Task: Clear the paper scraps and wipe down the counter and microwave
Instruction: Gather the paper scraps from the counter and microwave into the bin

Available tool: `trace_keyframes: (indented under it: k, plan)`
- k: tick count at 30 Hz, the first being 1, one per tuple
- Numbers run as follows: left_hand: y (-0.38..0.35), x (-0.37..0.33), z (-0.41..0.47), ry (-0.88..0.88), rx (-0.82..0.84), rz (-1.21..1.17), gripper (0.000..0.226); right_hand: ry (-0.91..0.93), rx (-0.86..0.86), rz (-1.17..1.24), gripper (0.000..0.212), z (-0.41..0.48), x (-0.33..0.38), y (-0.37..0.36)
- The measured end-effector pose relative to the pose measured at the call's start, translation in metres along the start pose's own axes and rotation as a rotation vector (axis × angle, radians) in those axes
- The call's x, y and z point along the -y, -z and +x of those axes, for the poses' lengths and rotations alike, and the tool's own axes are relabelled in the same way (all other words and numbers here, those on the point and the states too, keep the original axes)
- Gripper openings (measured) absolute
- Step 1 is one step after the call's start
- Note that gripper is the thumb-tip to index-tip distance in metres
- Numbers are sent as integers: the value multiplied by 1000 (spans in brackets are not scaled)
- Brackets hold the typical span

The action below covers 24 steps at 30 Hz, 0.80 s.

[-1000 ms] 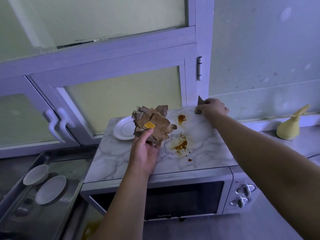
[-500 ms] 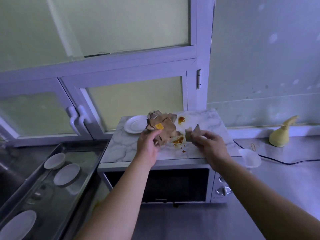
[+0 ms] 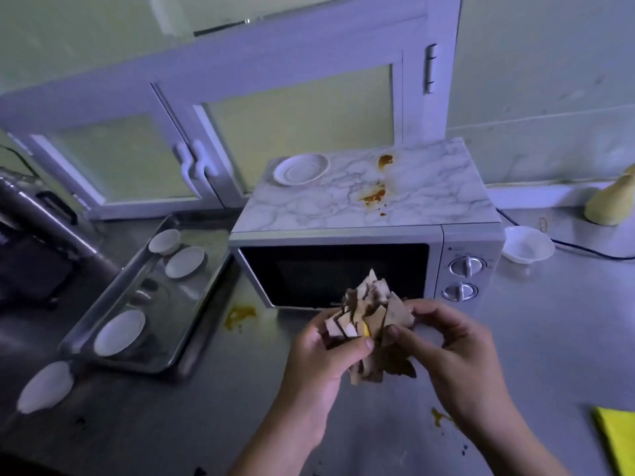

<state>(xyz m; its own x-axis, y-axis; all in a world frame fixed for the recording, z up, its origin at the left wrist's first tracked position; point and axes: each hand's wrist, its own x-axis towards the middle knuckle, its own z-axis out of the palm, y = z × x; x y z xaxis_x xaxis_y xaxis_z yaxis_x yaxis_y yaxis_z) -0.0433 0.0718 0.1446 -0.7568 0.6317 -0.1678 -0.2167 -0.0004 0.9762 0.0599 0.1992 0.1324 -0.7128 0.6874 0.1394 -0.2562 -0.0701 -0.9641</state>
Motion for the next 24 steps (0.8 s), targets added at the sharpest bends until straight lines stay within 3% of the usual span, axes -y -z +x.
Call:
trace_keyframes:
  k: [4, 7, 11, 17, 24]
  plan:
    - [10, 12, -28, 80, 51, -30, 31, 54, -37, -272, 43, -26, -8, 1]
    - [22, 15, -44, 88, 131, -35, 37, -82, -33, -181, 58, -45, -8, -2]
    - [37, 18, -63, 121, 272, 81, 37, -264, 20, 15, 38, -82, -7, -5]
    - [45, 45, -94, 230, 490, 212, 41, -393, -61, 12, 39, -158, -9, -10]
    - [42, 86, -148, 339, 732, 213, 28, -453, -339, -3, 44, -269, -7, -18]
